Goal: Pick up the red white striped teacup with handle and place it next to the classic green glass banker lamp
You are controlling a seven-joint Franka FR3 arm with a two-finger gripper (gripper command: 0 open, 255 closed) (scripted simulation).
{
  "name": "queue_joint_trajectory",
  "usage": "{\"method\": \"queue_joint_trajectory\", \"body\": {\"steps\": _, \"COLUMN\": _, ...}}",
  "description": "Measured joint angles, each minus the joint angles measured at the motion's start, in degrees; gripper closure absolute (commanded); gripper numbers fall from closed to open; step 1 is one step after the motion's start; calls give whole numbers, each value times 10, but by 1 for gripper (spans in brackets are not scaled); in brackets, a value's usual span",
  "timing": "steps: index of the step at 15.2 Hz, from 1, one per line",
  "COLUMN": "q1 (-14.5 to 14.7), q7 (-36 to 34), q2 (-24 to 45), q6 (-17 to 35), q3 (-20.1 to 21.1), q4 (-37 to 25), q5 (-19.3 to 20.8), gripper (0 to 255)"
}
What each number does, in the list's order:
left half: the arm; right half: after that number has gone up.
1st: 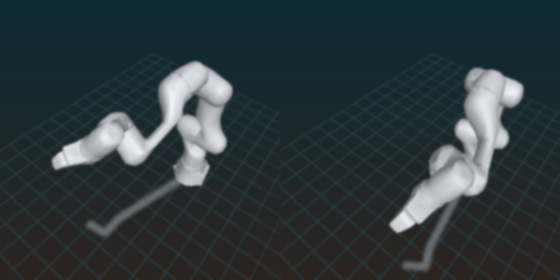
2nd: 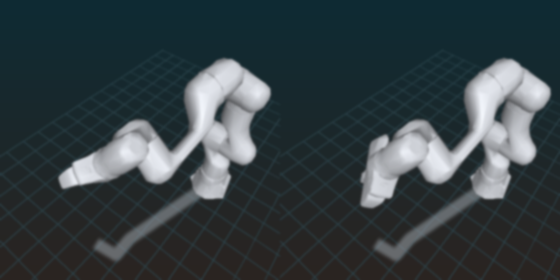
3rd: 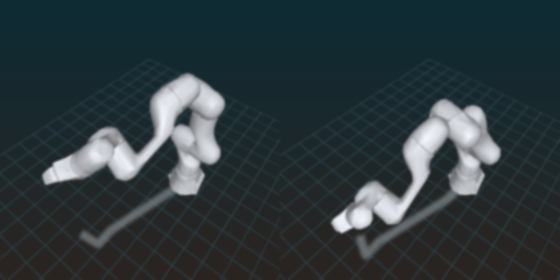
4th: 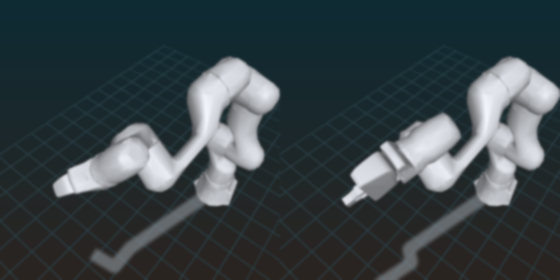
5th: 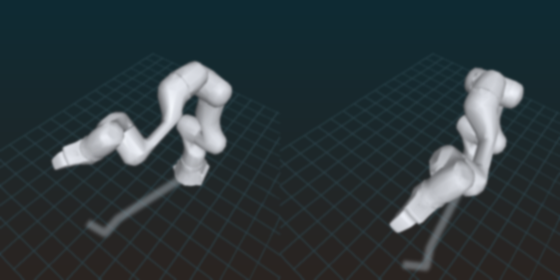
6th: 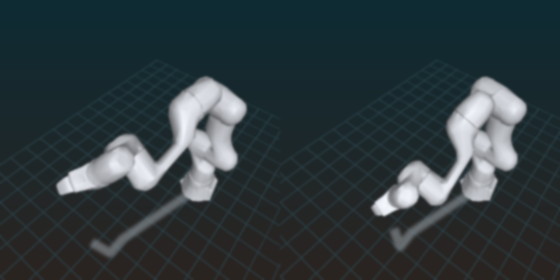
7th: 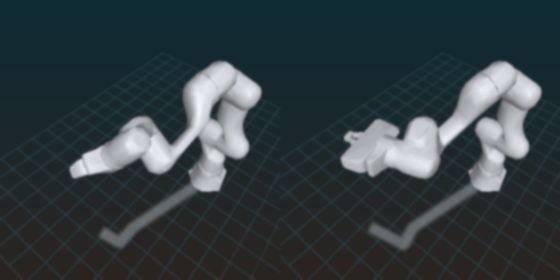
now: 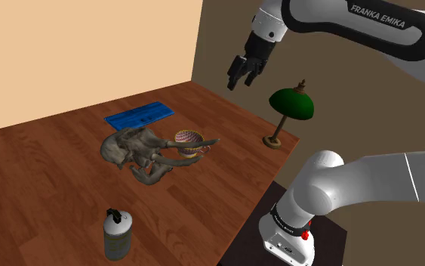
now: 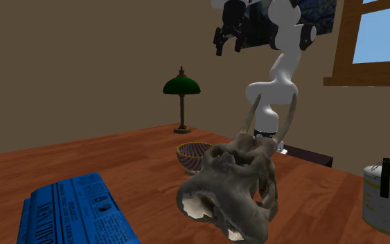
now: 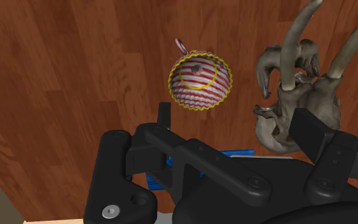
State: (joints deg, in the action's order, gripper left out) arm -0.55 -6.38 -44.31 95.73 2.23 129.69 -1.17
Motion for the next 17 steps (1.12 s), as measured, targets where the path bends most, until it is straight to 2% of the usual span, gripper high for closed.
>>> {"method": "queue_joint_trajectory", "body": {"steps": 3, "q1": 1, "q7": -3, "q2": 11, "q6": 16, "q3": 4, "q4": 9, "q5": 0, "gripper": 0}}
{"method": "queue_joint_trajectory", "body": {"steps": 8, "q1": 4, "q7": -16, "q2": 69, "q6": 95, "q3": 23, "q4": 47, "q5": -1, "gripper": 0}}
{"method": "queue_joint_trajectory", "body": {"steps": 17, "q1": 5, "q7": -47, "q2": 218, "q6": 232, "q3": 58, "q4": 69, "q5": 9, "gripper": 0}}
